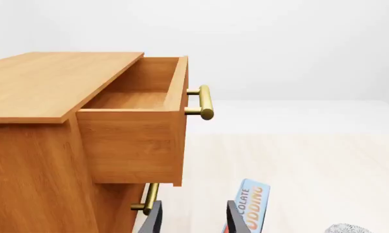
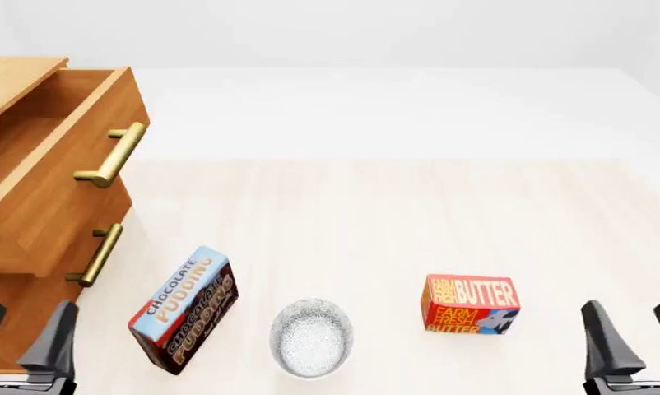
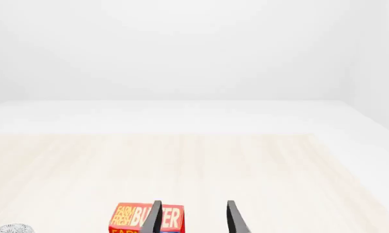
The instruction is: Put the bowl in the top drawer of the cabinet.
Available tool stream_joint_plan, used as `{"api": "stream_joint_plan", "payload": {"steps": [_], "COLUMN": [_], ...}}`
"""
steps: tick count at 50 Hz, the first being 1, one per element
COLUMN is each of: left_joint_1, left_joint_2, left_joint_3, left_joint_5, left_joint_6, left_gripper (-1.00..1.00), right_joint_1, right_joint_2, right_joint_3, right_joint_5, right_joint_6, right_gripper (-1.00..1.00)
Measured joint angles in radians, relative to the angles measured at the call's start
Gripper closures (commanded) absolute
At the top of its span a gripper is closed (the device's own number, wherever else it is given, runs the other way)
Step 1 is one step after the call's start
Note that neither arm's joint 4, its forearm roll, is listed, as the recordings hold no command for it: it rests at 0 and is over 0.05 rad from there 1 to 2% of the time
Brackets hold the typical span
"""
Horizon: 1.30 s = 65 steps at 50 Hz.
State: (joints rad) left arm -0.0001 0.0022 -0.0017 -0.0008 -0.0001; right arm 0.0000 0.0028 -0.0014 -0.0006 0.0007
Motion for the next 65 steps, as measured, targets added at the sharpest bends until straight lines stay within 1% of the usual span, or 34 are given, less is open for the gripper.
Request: {"api": "stream_joint_plan", "payload": {"steps": [34, 65], "left_joint_1": [-0.024, -0.06], "left_joint_2": [0.002, -0.002], "left_joint_3": [-0.02, -0.149], "left_joint_5": [0.009, 0.075], "left_joint_6": [0.04, 0.031], "left_gripper": [-1.0, -1.0], "right_joint_1": [0.0, 0.0], "right_joint_2": [0.007, 0.007], "right_joint_3": [-0.003, -0.003], "right_joint_5": [-0.001, -0.002], "right_joint_6": [0.001, 0.001], "right_gripper": [-1.0, -1.0]}}
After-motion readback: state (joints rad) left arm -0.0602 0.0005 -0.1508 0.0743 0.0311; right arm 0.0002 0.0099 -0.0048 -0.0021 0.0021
